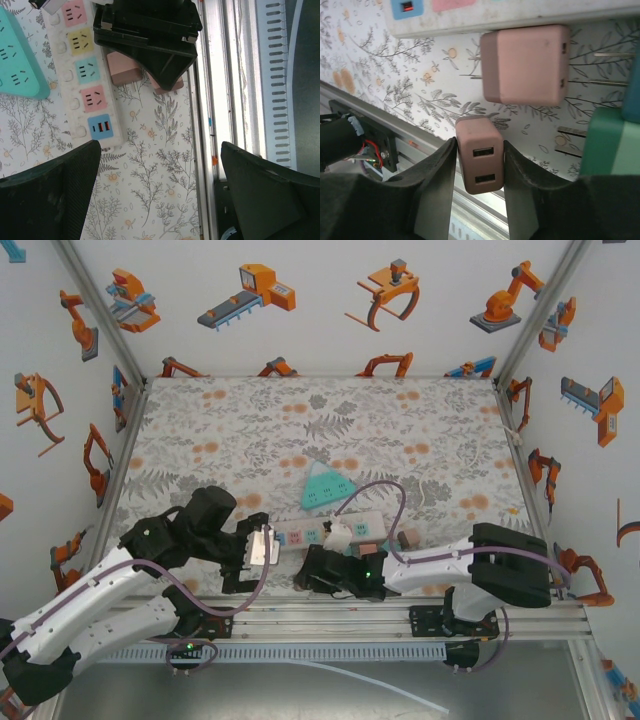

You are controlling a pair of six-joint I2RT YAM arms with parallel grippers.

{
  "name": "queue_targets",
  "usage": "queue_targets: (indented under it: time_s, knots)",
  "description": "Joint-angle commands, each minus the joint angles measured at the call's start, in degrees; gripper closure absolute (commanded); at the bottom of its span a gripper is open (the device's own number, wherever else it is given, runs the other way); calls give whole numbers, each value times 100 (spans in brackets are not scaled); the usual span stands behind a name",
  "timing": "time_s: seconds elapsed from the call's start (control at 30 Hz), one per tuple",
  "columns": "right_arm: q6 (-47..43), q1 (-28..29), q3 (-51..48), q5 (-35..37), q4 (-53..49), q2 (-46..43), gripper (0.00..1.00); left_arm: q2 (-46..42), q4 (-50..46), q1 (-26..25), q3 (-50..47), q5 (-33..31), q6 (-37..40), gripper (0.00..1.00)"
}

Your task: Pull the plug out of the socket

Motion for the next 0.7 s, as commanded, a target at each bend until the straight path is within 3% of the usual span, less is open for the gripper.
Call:
queue_targets:
  time_s: [0.0,0.27,0.5,0.67]
  knots:
    - [170,23,49,289,-437,34,59,15,-9,-35,-73,42,67,3]
    - [201,24,37,463,-855,-277,45,-3,-9,-37,-52,16,-5,3]
    - [121,23,38,576,-1474,-909,43,-23,16,-41,-46,-12,-185,3]
    - [-469,-56,204,993,-2184,-1700,42,-85,317,-41,-53,-292,-669,3]
